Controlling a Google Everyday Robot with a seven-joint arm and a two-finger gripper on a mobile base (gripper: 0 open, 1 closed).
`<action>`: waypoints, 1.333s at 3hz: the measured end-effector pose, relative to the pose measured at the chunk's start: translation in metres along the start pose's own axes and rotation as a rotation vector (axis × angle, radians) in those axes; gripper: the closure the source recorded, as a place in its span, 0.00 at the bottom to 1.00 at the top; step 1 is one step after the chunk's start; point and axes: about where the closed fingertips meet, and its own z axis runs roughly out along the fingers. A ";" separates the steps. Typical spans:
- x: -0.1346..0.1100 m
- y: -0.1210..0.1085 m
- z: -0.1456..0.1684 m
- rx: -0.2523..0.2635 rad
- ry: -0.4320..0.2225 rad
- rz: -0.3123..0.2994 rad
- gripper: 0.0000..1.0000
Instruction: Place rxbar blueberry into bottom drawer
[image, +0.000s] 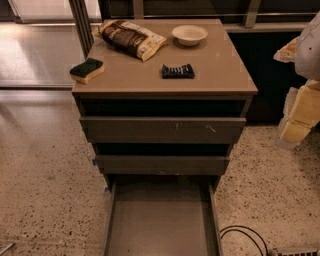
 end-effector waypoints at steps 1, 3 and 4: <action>-0.008 -0.006 0.003 0.010 -0.007 -0.010 0.00; -0.055 -0.088 0.034 0.037 -0.045 -0.081 0.00; -0.079 -0.127 0.059 0.018 -0.068 -0.098 0.00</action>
Offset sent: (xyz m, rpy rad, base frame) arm 0.1167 0.0401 0.0012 0.0126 -0.0817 0.1023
